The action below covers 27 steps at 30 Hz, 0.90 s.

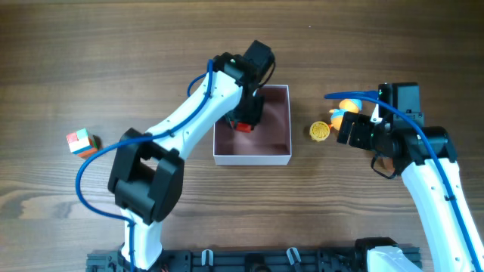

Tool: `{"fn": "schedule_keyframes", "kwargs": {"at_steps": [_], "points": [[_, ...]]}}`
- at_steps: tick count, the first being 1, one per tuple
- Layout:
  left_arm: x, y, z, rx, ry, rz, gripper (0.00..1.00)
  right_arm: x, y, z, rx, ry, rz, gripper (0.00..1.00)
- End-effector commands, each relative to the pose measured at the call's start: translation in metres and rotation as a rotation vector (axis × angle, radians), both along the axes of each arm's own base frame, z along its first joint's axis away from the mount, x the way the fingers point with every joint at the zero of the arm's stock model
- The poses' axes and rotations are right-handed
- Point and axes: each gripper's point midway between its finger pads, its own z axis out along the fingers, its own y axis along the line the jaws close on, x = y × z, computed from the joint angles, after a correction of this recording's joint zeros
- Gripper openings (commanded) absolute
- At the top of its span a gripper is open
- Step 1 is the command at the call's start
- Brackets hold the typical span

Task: Pack container
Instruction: 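Lift the red truck and carry it over the white box, then lower the truck into the box and open the left gripper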

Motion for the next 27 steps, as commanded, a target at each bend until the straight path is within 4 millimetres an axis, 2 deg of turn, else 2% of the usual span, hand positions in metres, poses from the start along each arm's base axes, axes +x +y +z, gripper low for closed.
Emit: {"fn": "schedule_keyframes", "kwargs": {"at_steps": [1,4,17,25,27], "points": [[0.0181,0.0252,-0.0037,0.045,-0.021,0.078,0.04,0.0046,-0.0030,0.0066,-0.010,-0.017,-0.024,1.00],[0.0230,0.0348,-0.0038,0.045,-0.019,0.104,0.04,0.0047,-0.0030,0.0066,-0.010,-0.017,-0.024,1.00],[0.0220,0.0328,-0.0039,0.038,-0.015,0.101,0.50,0.0047,-0.0030,0.0066,-0.010,-0.017,-0.024,1.00],[0.0220,0.0328,-0.0039,0.038,-0.015,0.101,0.62,0.0046,-0.0030,0.0066,-0.010,-0.017,-0.024,1.00],[0.0219,0.0325,-0.0038,0.036,-0.014,0.100,0.59,0.0047,-0.0030,0.0066,-0.010,-0.017,-0.024,1.00]]}}
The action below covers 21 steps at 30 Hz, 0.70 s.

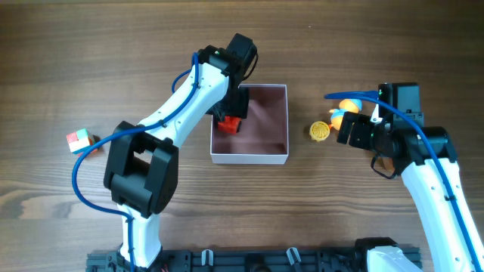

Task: Pack container
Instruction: 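Lower the truck into the box and open the left gripper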

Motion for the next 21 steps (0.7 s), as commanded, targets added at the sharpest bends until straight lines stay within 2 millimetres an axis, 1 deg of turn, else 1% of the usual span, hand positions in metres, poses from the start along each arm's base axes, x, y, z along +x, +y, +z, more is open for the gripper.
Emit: {"fn": "schedule_keyframes", "kwargs": {"at_steps": [1,4,7,9,10,13,14,15,18,21], "points": [[0.003,-0.001,0.003,-0.004,-0.010,0.005,0.57,0.005,-0.003,0.007,-0.010,-0.017,-0.024,1.00],[-0.002,-0.007,0.007,-0.009,-0.007,-0.013,0.49,0.005,-0.003,0.007,-0.009,-0.017,-0.025,1.00],[-0.008,-0.020,0.020,-0.016,-0.043,-0.058,0.51,0.005,-0.003,0.007,-0.010,-0.018,-0.024,1.00],[-0.013,-0.034,0.030,-0.029,-0.074,-0.114,0.51,0.005,-0.003,0.007,-0.010,-0.018,-0.025,1.00],[-0.017,-0.044,0.033,-0.039,-0.089,-0.145,0.51,0.005,-0.003,0.007,-0.009,-0.018,-0.025,1.00],[-0.030,-0.068,0.034,-0.043,-0.100,-0.284,0.41,0.005,-0.003,0.007,-0.009,-0.018,-0.025,1.00],[-0.036,-0.079,0.033,-0.045,-0.108,-0.333,0.35,0.005,-0.003,0.007,-0.009,-0.018,-0.025,1.00],[-0.037,-0.084,0.033,-0.048,-0.115,-0.346,0.34,0.005,-0.003,0.007,-0.010,-0.018,-0.024,1.00],[-0.034,-0.094,0.032,-0.065,-0.140,-0.359,0.32,0.004,-0.002,0.006,-0.007,-0.013,-0.023,1.00],[-0.023,-0.092,0.023,-0.067,-0.146,-0.339,0.28,0.002,-0.003,0.005,-0.007,-0.005,-0.023,1.00]]}}
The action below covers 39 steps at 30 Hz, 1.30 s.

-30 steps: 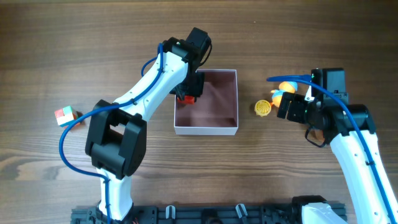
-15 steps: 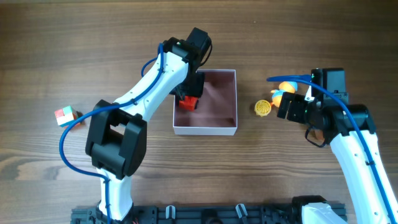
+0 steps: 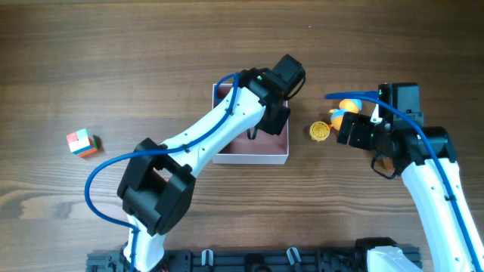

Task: Pack container
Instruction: 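Lower the truck into the box and open the left gripper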

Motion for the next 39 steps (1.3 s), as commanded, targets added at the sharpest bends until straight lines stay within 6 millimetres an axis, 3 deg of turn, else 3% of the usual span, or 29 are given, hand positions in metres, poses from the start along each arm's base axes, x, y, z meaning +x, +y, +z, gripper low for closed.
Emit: {"fn": "schedule_keyframes", "kwargs": {"at_steps": [1,5,8,14,24,26,33,39], "points": [[0.016,0.006,-0.005,0.002,-0.015,0.010,0.23,0.003,-0.002,0.006,-0.007,-0.011,-0.023,1.00],[0.027,0.019,-0.029,0.032,0.020,0.048,0.15,0.003,-0.002,0.006,-0.007,-0.011,-0.023,1.00],[0.038,0.030,-0.041,0.041,0.032,0.081,0.14,0.003,-0.002,0.006,-0.007,-0.010,-0.023,1.00],[0.058,0.055,-0.041,0.077,-0.011,0.143,0.18,0.003,-0.003,0.006,-0.007,-0.011,-0.023,1.00],[0.068,0.072,-0.038,0.153,-0.066,0.173,0.18,0.003,-0.003,0.006,-0.007,-0.011,-0.023,1.00],[0.069,0.073,-0.038,0.158,-0.071,0.175,0.18,0.004,-0.003,0.006,-0.007,-0.012,-0.023,1.00],[0.068,0.072,-0.038,0.157,-0.071,0.172,0.33,0.004,-0.003,0.006,-0.007,-0.013,-0.023,1.00],[0.053,0.047,-0.015,0.128,-0.107,0.110,0.34,0.004,-0.003,0.006,-0.007,-0.012,-0.023,1.00]]}}
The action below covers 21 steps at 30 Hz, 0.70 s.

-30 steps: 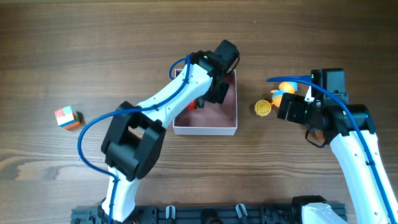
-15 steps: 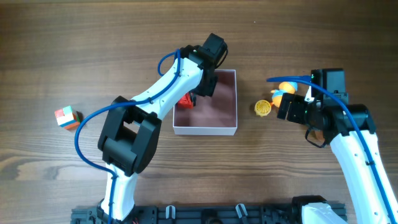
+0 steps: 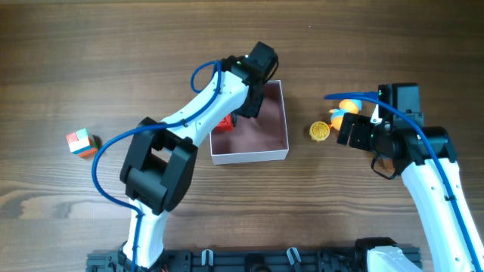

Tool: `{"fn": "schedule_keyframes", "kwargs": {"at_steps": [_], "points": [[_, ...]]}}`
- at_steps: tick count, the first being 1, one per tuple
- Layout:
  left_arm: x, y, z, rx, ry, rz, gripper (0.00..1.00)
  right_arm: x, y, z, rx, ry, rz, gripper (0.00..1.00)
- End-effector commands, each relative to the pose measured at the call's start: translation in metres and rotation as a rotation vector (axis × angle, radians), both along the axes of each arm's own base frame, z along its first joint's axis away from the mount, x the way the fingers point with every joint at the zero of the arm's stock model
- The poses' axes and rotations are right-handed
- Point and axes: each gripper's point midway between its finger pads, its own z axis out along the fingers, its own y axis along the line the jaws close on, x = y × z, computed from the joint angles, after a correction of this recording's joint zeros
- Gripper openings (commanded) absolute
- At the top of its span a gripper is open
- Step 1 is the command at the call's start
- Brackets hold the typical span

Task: Pack container
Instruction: 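Lower the truck into the box and open the left gripper, then move the left gripper to the Rubik's cube and grasp it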

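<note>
The white-walled box [image 3: 277, 155] with a brownish inside stands mid-table, slightly turned. My left gripper [image 3: 240, 113] reaches down into its left half from the far side. A red object [image 3: 225, 123] lies against the left wall right beside the fingers; the arm hides whether they hold it. My right gripper [image 3: 345, 121] hovers to the right of the box. An orange, yellow and teal toy [image 3: 342, 110] sits at its tip, and I cannot make out whether the fingers are shut on it. A yellow round piece [image 3: 320, 131] lies between the box and the right gripper.
A small multicoloured cube [image 3: 82, 142] sits far left on the wooden table [image 3: 249, 219]. The left arm's links stretch from the front edge up across the box's left side. The right arm stands along the right edge. A black rail runs along the front.
My left arm has swung back from the box's right side to its left half. The red object now shows by the left wall. The box has turned a little. The right arm is unchanged.
My left gripper was in the middle of the box with the red object at its tip, then at the left wall with it. After that it was over the right side, and now it is back at the left. The box shifted slightly each time; the right arm stayed still.
</note>
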Motion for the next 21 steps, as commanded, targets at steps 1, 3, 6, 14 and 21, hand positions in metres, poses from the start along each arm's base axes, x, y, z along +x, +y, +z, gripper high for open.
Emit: {"fn": "schedule_keyframes", "kwargs": {"at_steps": [1,3,6,14,21], "points": [[-0.007,-0.023,0.034,-0.032,-0.072,-0.059,0.35,0.005,-0.002,0.007,-0.007,-0.017,-0.023,1.00],[-0.015,-0.032,0.054,-0.057,-0.104,-0.083,0.40,0.004,-0.002,0.006,-0.007,-0.016,-0.023,1.00],[-0.023,-0.029,0.086,-0.085,-0.140,-0.089,0.50,0.004,-0.002,0.006,-0.007,-0.016,-0.023,1.00],[-0.034,0.128,0.212,-0.198,-0.309,0.363,1.00,0.004,-0.003,0.006,-0.007,-0.014,-0.023,1.00],[-0.063,0.302,0.219,-0.190,-0.307,0.877,1.00,0.003,-0.014,0.006,-0.021,-0.014,-0.088,1.00]]}}
